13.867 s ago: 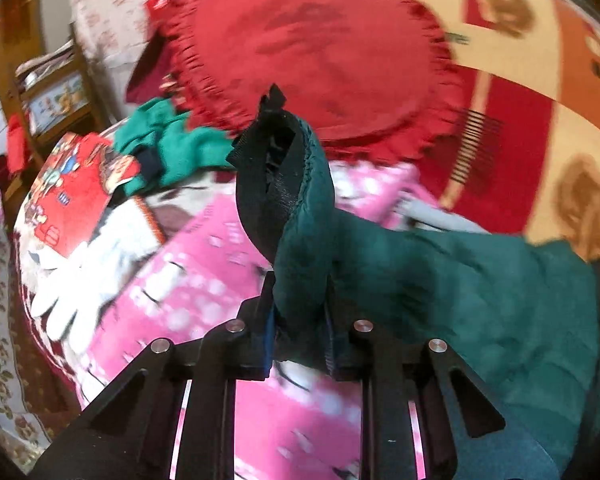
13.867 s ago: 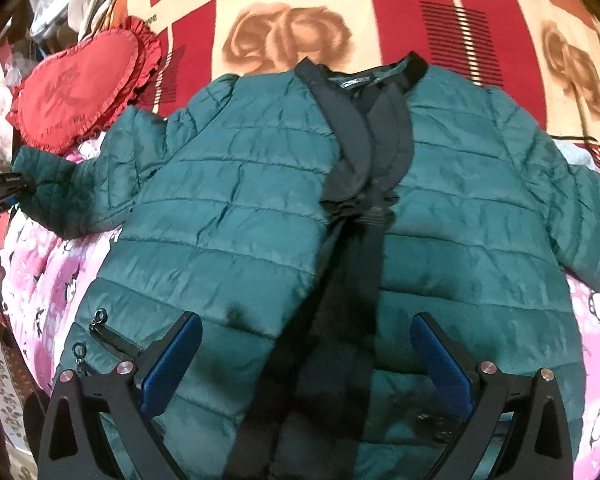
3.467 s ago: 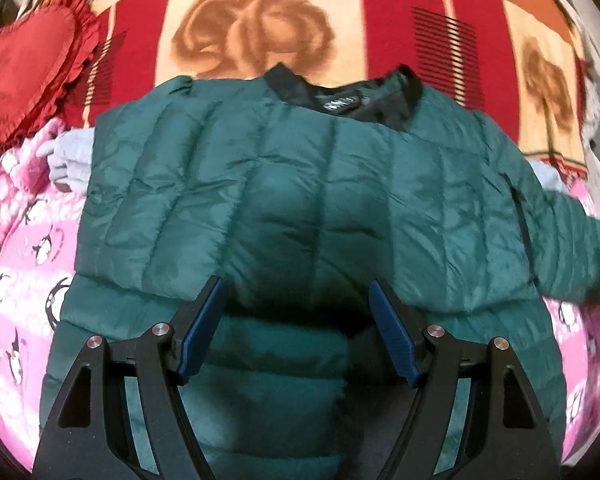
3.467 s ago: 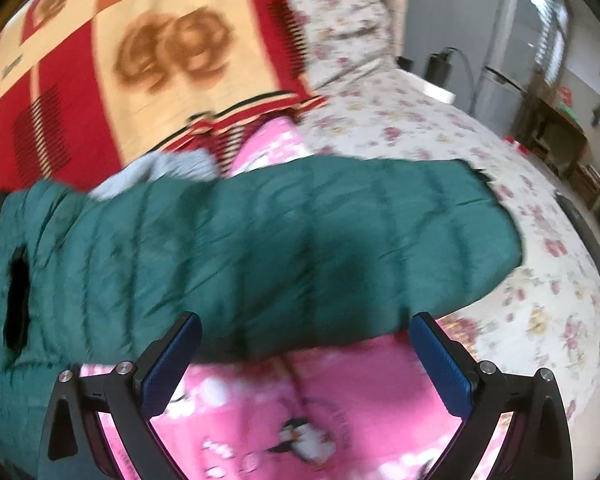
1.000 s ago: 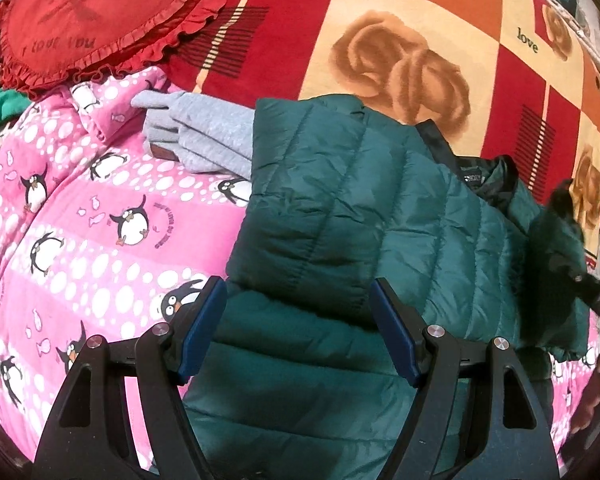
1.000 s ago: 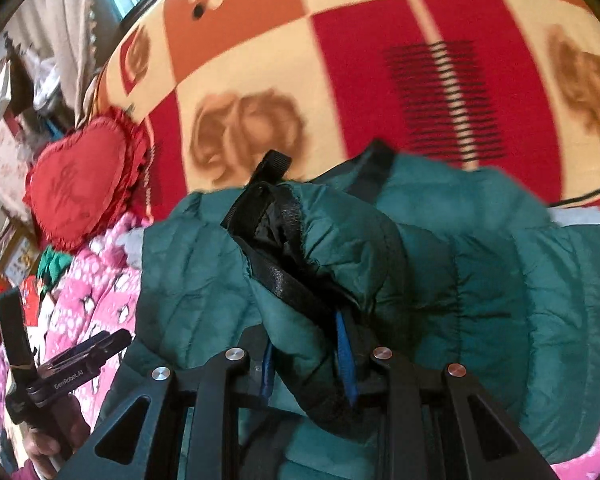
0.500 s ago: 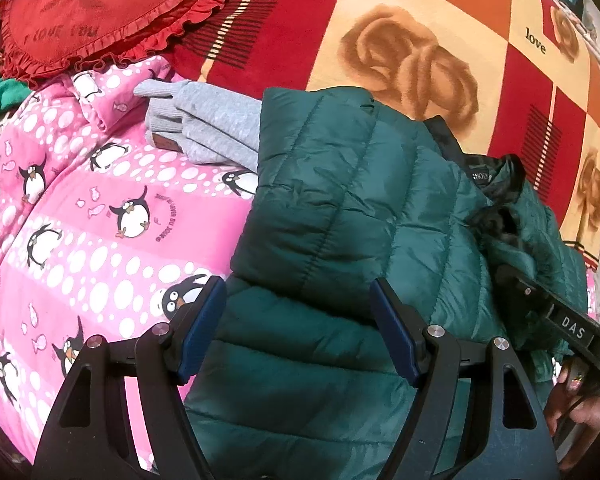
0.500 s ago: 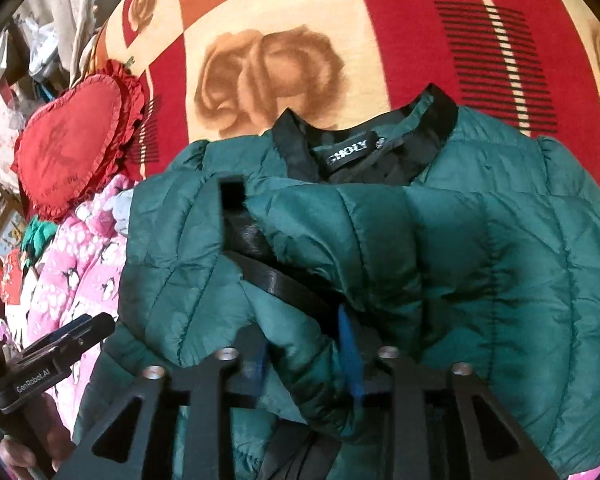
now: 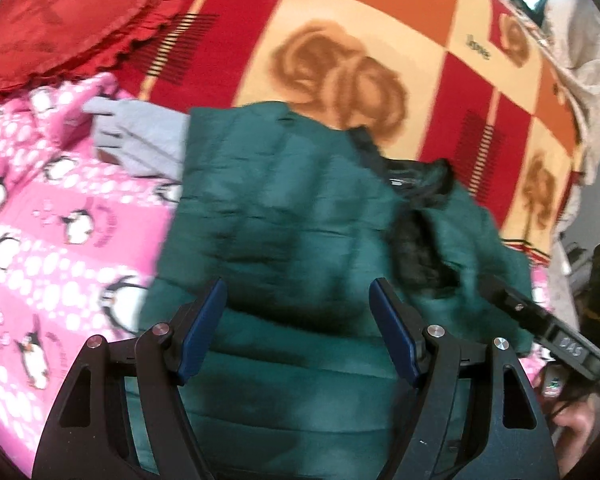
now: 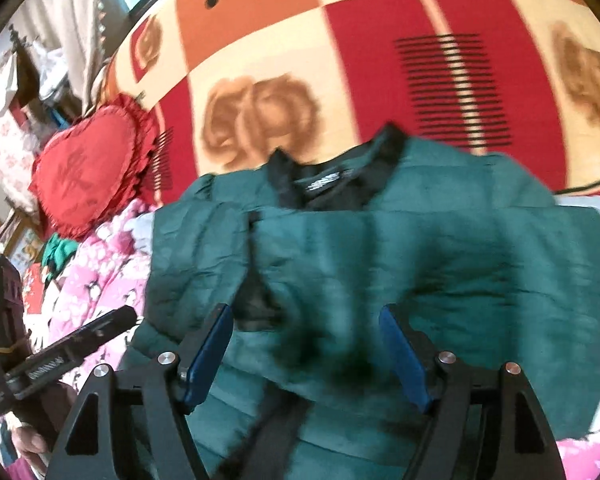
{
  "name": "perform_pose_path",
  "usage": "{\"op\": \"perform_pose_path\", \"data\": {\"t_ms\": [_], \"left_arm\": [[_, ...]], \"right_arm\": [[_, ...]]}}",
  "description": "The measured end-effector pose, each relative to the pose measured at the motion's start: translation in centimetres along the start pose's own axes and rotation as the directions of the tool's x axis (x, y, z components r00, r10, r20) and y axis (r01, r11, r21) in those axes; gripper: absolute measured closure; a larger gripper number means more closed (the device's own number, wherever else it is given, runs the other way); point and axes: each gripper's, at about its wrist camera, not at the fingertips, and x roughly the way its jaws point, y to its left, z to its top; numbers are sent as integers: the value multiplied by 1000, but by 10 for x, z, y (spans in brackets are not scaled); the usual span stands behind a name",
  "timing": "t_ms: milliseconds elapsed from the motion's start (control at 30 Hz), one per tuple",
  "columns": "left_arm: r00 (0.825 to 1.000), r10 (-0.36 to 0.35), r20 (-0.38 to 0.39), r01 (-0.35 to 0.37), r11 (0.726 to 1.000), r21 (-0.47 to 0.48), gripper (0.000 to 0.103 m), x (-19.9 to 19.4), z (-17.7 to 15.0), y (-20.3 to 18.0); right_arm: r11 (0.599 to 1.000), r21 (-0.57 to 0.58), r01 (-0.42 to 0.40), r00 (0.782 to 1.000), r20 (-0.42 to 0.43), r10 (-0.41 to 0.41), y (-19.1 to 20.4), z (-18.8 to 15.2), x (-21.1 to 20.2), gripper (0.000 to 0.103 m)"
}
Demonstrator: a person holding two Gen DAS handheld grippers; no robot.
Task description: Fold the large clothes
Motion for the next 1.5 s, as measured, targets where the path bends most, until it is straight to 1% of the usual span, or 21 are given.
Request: {"op": "perform_pose_path", "data": {"t_ms": [133, 267, 333, 433, 533, 600, 633, 667, 733, 767, 933, 1033, 1067, 1133, 1200, 1233, 1300, 1400, 1433, 1467, 1500], "left_arm": [[999, -40, -37, 41, 999, 33, 29, 14, -3, -33], [994, -45, -97, 50, 997, 53, 29, 40, -8, -65], [993, -35, -109, 41, 998, 56, 29, 51, -10, -77], [994, -17, -110, 23, 998, 52, 29, 64, -12, -92], [995, -4, -102, 10, 998, 58, 29, 74, -14, -104], [996, -12, -85, 19, 997, 75, 30, 77, -16, -110], [997, -20, -76, 27, 996, 91, 40, 78, -17, -113], [997, -17, -74, 26, 993, 116, 63, 78, -17, -118], [997, 23, -70, -12, 988, 153, 80, 75, -15, -122], [998, 26, -58, -16, 987, 158, 85, 71, -12, -122], [998, 32, 54, -40, 987, 158, 90, 33, 13, -110], [988, 65, 140, -87, 984, 157, 96, 2, 33, -93], [981, 89, 171, -116, 981, 154, 96, -7, 40, -85], [973, 113, 201, -142, 980, 138, 96, -19, 48, -68], [975, 124, 184, -147, 982, 116, 96, -21, 52, -49], [984, 104, 145, -121, 986, 117, 96, -17, 51, -40], [993, 55, 104, -67, 992, 111, 96, -12, 45, -31], [998, -16, 56, 10, 994, 104, 93, 0, 33, -33], [999, -23, 24, 21, 993, 112, 83, 7, 30, -37], [1000, -20, -11, 21, 992, 120, 56, 15, 26, -43], [999, -25, -34, 29, 992, 119, 41, 22, 23, -49]], "right_arm": [[997, 10, 72, 997, 16, -72, -26, -6, -21, 29], [994, 47, 99, 995, 25, -101, -55, -15, -42, 28], [991, 56, 121, 992, 30, -123, -66, -20, -49, 26], [986, 66, 151, 988, 34, -153, -82, -26, -57, 24], [985, 91, 146, 988, 30, -150, -95, -33, -61, 24], [983, 115, 146, 988, 34, -150, -105, -37, -65, 24], [981, 125, 149, 987, 36, -154, -109, -39, -66, 24], [979, 135, 153, 987, 38, -159, -113, -40, -68, 24], [975, 156, 159, 985, 39, -167, -120, -41, -71, 24], [973, 165, 163, 984, 39, -172, -123, -42, -73, 24], [963, 198, 181, 979, 55, -195, -131, -39, -82, 24], [959, 220, 179, 978, 67, -198, -132, -31, -85, 24], [958, 229, 171, 978, 76, -192, -130, -27, -86, 24], [961, 227, 157, 979, 89, -181, -124, -19, -84, 24], [967, 205, 153, 980, 95, -176, -113, -10, -76, 24], [967, 201, 158, 979, 93, -180, -109, -7, -73, 24], [965, 216, 149, 980, 96, -173, -103, -6, -67, 24], [969, 221, 114, 987, 86, -136, -97, -10, -59, 24], [969, 215, 122, 987, 74, -141, -95, -12, -57, 24], [970, 205, 134, 987, 60, -149, -94, -14, -54, 24], [970, 198, 140, 987, 53, -153, -94, -16, -53, 24]]}}
